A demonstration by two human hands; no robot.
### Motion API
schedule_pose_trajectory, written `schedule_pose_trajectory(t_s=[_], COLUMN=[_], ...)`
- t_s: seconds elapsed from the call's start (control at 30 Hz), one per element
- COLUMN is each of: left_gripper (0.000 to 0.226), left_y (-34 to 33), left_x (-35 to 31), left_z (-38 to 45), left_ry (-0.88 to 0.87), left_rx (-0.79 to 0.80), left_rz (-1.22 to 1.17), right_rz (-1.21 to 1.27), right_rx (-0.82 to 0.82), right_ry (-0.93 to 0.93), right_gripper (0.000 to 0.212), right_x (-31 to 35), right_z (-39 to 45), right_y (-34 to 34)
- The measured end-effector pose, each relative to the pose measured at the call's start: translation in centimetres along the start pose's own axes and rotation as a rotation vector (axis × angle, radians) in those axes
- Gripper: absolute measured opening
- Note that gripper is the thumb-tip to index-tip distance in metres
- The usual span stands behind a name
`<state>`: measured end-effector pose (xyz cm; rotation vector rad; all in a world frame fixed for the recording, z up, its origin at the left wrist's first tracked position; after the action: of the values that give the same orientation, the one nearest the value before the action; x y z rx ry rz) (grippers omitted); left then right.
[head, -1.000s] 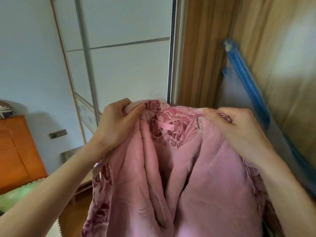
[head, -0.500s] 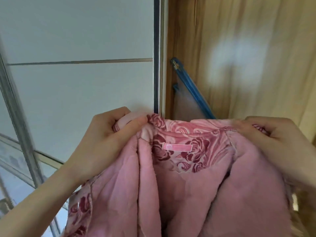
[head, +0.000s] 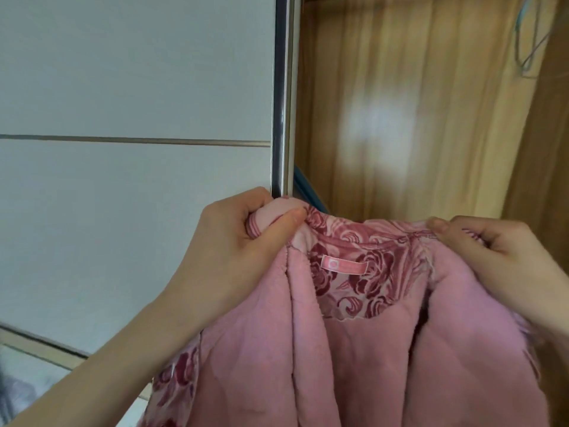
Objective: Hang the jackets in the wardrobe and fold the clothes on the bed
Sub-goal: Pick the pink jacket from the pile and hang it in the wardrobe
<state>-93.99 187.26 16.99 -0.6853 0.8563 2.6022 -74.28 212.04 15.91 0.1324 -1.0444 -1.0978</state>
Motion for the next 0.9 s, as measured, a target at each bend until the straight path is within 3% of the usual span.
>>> schedule_pose_trajectory(t_s=[0.17, 0.3, 0.53, 0.9], left_gripper=[0.032, 0.03, 0.031, 0.03], left_y=[-0.8, -0.6, 1.4, 4.8], left_x=[-0.7, -1.1, 0.1, 2.4], left_z=[0.2, 0.2, -0.5, -2.1], left_ry=[-0.035, -0.034, 0.033, 0.176], left_rx=[-0.085, -0.138, -0.172, -0.201], left_rz=[0.229, 0.39, 0.443, 0.707], right_rz=[0.057, 0.052, 0.131, 0.079], right_rx=[0.014, 0.036, 0.06, 0.121], right_ry=[0.001, 0.03, 0.088, 0.144], right_gripper=[0.051, 0.061, 0.049, 0.061], right_x=[-0.1, -0.5, -0.6, -0.3], right_z=[1.3, 2.1, 3.1, 5.6], right_y=[-1.5, -2.6, -4.1, -9.2])
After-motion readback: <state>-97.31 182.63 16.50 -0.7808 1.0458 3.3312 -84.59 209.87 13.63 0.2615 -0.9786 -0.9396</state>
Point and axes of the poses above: each hand's wrist, its own z-axis towards the middle knuckle, its own y-axis out of the back of the hand, x = y × z, the point moved 2 cm from there along z, towards the middle knuckle, and after that the axes turned 13 degrees about x, right-handed, at the moved point
